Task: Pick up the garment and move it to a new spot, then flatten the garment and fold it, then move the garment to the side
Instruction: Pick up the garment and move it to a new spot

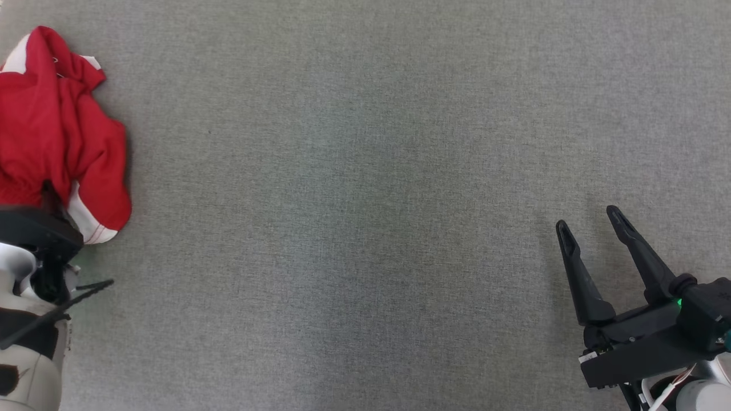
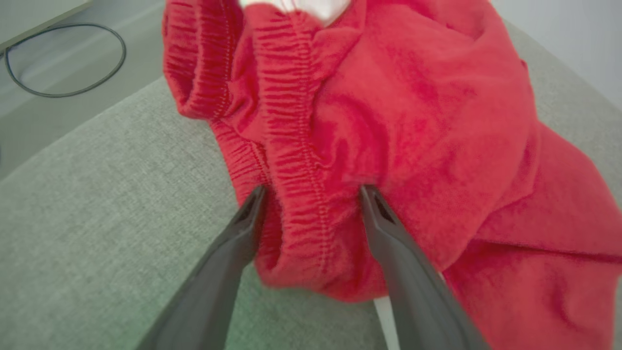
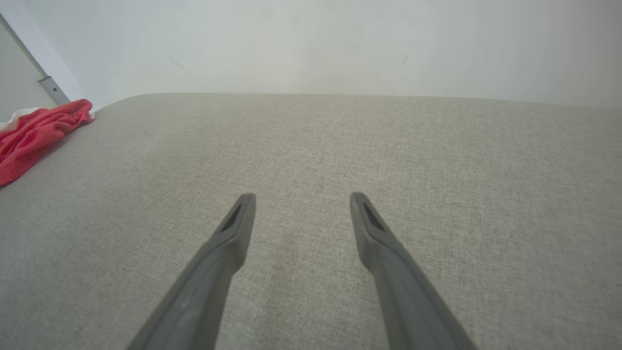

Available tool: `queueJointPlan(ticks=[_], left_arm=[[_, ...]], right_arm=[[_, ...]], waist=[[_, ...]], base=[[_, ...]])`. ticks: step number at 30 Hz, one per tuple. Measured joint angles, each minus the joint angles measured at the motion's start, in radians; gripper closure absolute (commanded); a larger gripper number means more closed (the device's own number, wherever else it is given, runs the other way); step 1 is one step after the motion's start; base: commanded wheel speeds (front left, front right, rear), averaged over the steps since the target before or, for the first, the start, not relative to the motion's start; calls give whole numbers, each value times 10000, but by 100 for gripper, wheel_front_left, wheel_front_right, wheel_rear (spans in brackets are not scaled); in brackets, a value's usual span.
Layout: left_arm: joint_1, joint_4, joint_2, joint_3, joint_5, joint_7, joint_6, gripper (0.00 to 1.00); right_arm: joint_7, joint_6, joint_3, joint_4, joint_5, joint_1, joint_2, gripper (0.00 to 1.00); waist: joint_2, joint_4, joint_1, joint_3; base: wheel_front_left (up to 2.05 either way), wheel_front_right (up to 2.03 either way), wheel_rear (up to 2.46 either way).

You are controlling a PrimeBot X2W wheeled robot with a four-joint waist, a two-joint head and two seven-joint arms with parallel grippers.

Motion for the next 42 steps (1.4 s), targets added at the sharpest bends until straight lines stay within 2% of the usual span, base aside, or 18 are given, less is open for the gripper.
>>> queueJointPlan(ticks=[1,2,11,16,20,28,42], left_arm=[[-50,38,25,-17,-4,-75,-6,95],[-110,65,56,-33,-2,-140,-84,100],[-564,-380,303,-320,504,-1965,-157,100],[-610,-1390,387,-305,938,-2307,36,100],[-439,-3689,408,349,1542,-2320,449,100],[1475,-8004,-362,978,3089,-2343,901,100],[3451,-12029,-920,-309,4479,-2121,1287,100]], right_arm=[[-4,0,-10,0,2,-12,0,0],[-15,0,-29,4,2,-16,0,0],[-144,0,-215,194,6,53,184,0],[-236,0,-309,324,0,173,391,0],[-314,0,-395,477,-12,221,571,0],[-502,0,-401,773,-12,467,1001,0],[-821,0,-535,1001,-67,676,1469,0]], waist=[[0,-29,0,39],[0,-50,0,65],[-1,82,-1,-335],[-2,215,-2,-824],[-2,286,-2,-1280],[-3,209,-4,-2226],[-3,-883,-3,-3079]], base=[[0,0,0],[0,0,0],[0,0,0],[0,0,0],[0,0,0],[0,0,0],[0,0,0]])
